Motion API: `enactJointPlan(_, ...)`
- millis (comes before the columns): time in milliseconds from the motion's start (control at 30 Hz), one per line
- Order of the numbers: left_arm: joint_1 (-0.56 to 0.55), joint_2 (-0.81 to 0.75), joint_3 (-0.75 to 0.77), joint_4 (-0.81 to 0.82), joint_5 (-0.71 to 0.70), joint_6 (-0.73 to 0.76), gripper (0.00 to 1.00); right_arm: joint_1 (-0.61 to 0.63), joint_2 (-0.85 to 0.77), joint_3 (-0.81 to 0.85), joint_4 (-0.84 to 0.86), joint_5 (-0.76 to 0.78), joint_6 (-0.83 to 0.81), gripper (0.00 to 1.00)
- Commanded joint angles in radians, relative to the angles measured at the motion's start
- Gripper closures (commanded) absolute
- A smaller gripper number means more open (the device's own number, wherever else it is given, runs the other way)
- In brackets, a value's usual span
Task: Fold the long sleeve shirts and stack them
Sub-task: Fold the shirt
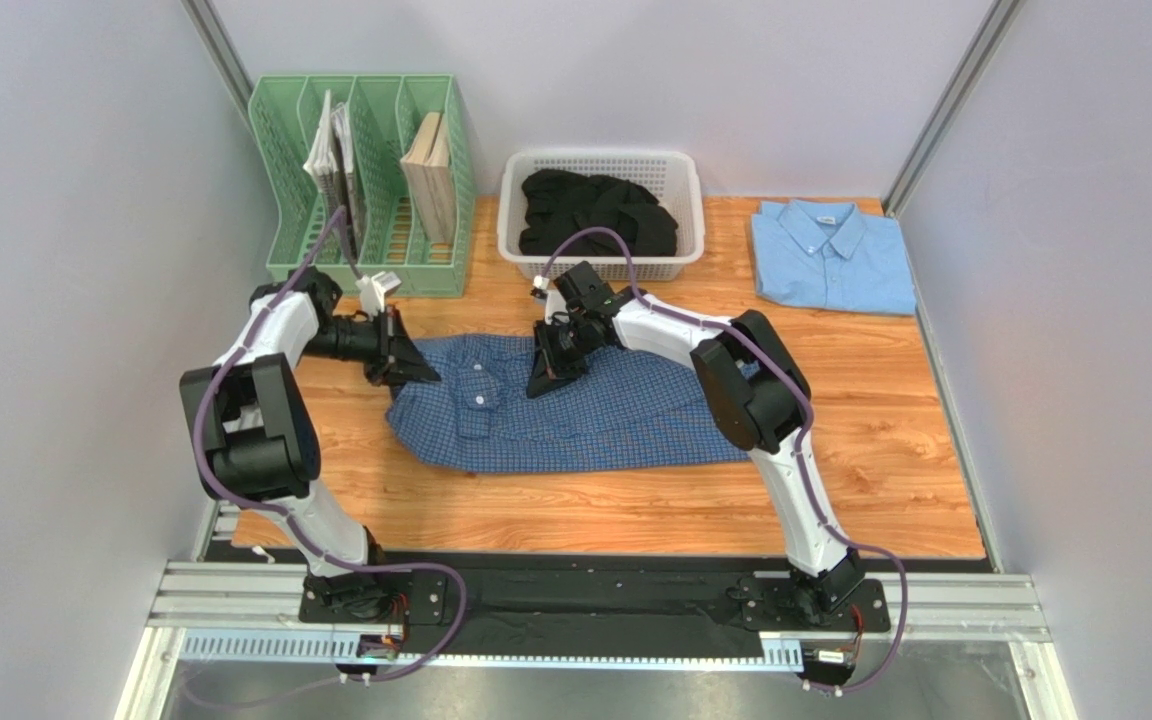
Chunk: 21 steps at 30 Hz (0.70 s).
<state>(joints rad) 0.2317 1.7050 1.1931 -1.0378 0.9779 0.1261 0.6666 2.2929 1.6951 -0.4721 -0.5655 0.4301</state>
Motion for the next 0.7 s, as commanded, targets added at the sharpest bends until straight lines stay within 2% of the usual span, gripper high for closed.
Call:
enactJointPlan(0,-0.046,-0.064,0.037,-0.010,0.042,0.014,1.00,0.007,0.037,-0.008,-0.039,0.076,-0.014,0.98)
enactJointPlan(67,-0.057,-0.062,0.034,0.008,0.035,-0.014,1.00,0.010,0.025,0.003,-0.039,0.075,-0.013,0.98)
enactJointPlan(133,-0.054,-0.059,0.037,0.027,-0.033,-0.052,0.99,0.010,0.020,0.008,-0.045,0.078,-0.013,0.97)
enactJointPlan(167,-0.051,-0.061,0.039,0.051,-0.069,-0.068,0.93,0.011,0.022,0.012,-0.051,0.079,-0.013,0.97)
enactJointPlan(200,-0.042,-0.062,0.036,0.070,-0.132,-0.081,0.76,0.010,0.023,0.014,-0.053,0.078,-0.017,0.97)
enactJointPlan(267,-0.002,-0.056,0.039,0.093,-0.220,-0.112,0.57,0.010,0.019,0.006,-0.057,0.079,-0.019,0.97)
enactJointPlan(300,0.014,-0.047,0.040,0.090,-0.266,-0.109,0.45,0.010,0.016,0.003,-0.056,0.076,-0.016,0.97)
enactJointPlan(333,0.049,-0.038,0.040,0.093,-0.275,-0.106,0.42,0.010,0.013,0.003,-0.056,0.075,-0.016,0.97)
enactJointPlan(367,0.060,-0.013,0.040,0.085,-0.289,-0.085,0.28,0.010,0.014,0.003,-0.056,0.069,-0.014,0.97)
enactJointPlan(533,0.087,0.082,0.049,0.059,-0.331,0.027,0.20,0.011,0.010,0.005,-0.053,0.062,-0.011,0.97)
enactJointPlan(667,0.100,0.149,0.060,0.105,-0.398,0.073,0.18,0.011,0.011,0.003,-0.054,0.061,-0.011,0.96)
